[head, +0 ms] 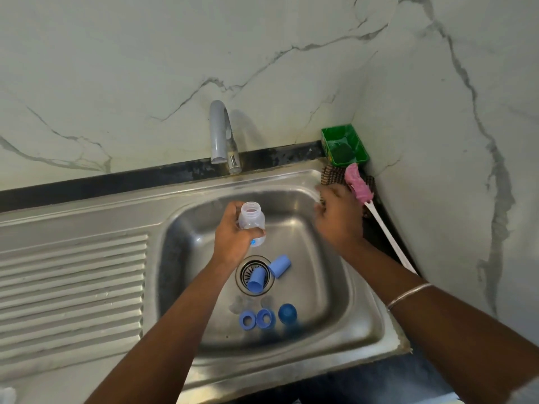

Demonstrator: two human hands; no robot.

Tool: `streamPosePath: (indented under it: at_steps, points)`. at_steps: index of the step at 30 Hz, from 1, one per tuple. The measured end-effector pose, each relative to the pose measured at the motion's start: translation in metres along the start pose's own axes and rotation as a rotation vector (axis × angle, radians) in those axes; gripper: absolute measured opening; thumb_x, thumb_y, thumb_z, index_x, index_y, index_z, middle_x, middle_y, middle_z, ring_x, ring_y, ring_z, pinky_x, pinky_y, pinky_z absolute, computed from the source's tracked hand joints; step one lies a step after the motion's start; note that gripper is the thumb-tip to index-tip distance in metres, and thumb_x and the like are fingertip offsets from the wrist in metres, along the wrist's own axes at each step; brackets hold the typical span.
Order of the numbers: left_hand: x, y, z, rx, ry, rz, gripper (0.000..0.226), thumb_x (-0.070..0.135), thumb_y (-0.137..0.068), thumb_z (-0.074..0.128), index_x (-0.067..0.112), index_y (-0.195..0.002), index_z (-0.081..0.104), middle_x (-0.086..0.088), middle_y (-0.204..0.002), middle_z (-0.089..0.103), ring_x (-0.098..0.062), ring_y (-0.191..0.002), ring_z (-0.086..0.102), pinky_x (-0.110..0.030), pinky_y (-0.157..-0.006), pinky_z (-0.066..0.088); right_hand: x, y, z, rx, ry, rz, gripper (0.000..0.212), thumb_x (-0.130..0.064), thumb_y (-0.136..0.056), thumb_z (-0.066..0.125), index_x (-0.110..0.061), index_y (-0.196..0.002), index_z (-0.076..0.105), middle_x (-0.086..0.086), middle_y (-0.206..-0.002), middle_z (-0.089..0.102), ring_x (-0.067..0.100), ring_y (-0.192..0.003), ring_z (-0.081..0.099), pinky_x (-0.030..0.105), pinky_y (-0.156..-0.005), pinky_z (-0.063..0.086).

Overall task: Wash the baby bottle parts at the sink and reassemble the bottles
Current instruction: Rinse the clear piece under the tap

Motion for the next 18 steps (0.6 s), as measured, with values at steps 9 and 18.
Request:
streamPosePath:
  at_steps: [9,18]
  points:
    - [0.013,-0.014,-0.019,0.076,0.281,-0.097,0.055,0.001,-0.052,0.079,0.028,-0.094,0.057,0.008,-0.093,0.066,-0.016,-0.089,0.064,-0.038,-0.069,0.053,-0.108,-0.066,0.070,-0.308,-0.572,-0.030,0.042,-0.037,-0.105,0.044,-0.026,-0.145,0.048,0.003,-0.129,0.064,0.015,-0.114,0.059,0.022,-0.091,0.040]
    - [0.021,-0.030,-0.027,0.066,0.241,-0.038,0.067,0.004,-0.046,0.078,0.007,-0.109,0.054,-0.004,-0.097,0.063,-0.017,-0.088,0.061,-0.043,-0.075,0.054,-0.137,-0.111,0.124,-0.487,-0.576,0.032,0.033,-0.039,-0.107,0.031,-0.026,-0.122,0.058,-0.003,-0.109,0.063,0.017,-0.097,0.058,0.032,-0.086,0.045]
Point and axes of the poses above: each hand's wrist, its own y-axis away from the middle knuckle, its own z-axis out of the palm, x = y × z, the point moved 8 cm from there along -y, towards the middle knuckle
